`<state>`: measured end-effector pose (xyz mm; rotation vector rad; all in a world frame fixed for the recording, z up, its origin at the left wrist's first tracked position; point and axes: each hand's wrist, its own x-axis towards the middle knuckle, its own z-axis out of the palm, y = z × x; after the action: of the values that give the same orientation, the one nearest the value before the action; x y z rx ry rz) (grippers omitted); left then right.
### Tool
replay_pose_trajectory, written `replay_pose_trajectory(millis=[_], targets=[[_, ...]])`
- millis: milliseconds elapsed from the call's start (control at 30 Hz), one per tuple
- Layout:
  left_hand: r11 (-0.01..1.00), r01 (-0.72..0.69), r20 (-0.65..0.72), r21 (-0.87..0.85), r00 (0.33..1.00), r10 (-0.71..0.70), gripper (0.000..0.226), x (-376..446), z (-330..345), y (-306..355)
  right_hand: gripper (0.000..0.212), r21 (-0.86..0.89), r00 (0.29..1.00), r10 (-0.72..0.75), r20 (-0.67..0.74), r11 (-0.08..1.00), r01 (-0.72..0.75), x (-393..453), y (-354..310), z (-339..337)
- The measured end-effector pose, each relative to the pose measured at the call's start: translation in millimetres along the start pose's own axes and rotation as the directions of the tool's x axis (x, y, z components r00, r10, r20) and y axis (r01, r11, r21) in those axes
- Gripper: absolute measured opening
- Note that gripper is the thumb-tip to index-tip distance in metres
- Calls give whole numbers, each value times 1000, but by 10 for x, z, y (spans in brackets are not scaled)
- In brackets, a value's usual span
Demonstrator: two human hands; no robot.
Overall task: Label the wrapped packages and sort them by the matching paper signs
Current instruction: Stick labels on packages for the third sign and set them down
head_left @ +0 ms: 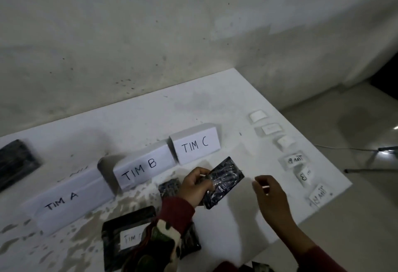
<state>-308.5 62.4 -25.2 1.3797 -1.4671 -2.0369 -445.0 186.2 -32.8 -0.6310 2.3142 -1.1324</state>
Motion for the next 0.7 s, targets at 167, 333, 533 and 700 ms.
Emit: replay_pose_trajectory(millis=[167, 333, 533, 700], targets=[[998, 10, 13, 57, 1000, -11, 31, 123, 171, 15, 45, -476, 999, -1, -47, 879, -21, 30, 407, -361], [998, 11, 1, 67, 1000, -11, 30, 173, 215, -3, 55, -657, 996, -76, -45, 753, 28, 10, 570, -396], [996, 19, -25, 84, 1000, -17, 28, 178, 212, -41, 56, -729, 969, -246, -10, 666, 161, 78, 654, -357], [995, 20, -53, 97, 998, -15, 28, 167, 173, -31, 39, -711, 932, -362, 2, 654, 256, 127, 608, -335]])
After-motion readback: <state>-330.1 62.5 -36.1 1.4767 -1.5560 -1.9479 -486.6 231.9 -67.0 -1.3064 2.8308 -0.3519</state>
